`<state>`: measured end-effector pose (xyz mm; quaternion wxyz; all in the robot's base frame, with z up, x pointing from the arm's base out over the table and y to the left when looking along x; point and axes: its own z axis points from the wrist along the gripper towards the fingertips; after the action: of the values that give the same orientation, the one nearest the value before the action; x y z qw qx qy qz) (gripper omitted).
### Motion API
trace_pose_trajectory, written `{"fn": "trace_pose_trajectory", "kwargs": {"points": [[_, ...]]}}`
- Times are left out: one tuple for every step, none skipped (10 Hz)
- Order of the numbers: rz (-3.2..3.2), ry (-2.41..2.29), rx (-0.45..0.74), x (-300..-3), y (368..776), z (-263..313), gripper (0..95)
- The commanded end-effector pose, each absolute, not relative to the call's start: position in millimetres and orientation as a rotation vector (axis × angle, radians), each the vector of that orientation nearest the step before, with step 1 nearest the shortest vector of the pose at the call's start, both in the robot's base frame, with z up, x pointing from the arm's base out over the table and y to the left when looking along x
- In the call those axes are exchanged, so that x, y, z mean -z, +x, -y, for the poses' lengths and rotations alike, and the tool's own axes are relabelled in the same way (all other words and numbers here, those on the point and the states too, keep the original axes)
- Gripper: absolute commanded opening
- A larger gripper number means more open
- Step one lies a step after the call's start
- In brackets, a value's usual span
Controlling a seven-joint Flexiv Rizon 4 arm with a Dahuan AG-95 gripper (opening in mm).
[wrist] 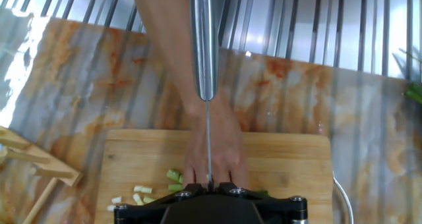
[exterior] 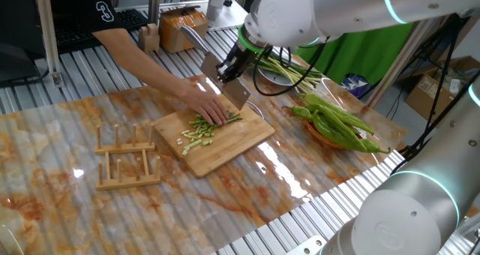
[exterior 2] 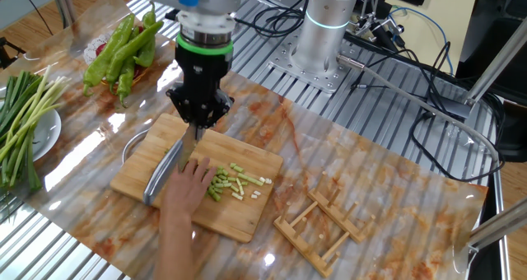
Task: Chop the green garlic
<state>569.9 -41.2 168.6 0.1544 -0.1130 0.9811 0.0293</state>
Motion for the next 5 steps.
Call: {"fn": "trace_pose_trajectory", "kwargs": {"points": [[-2.813,-0.323,-0.083,-171.1,566.3,41.1,0.0],[-2.819,-0.324,-0.083,-170.3,565.2,40.3,0.0],[-2.826,-0.318,-0.087,-170.3,565.1,40.5,0.0],[-2.835,-0.29,-0.078,-170.7,565.1,40.2,0.0],[-2.856,-0.288,-0.067,-170.6,565.0,39.8,0.0]]}}
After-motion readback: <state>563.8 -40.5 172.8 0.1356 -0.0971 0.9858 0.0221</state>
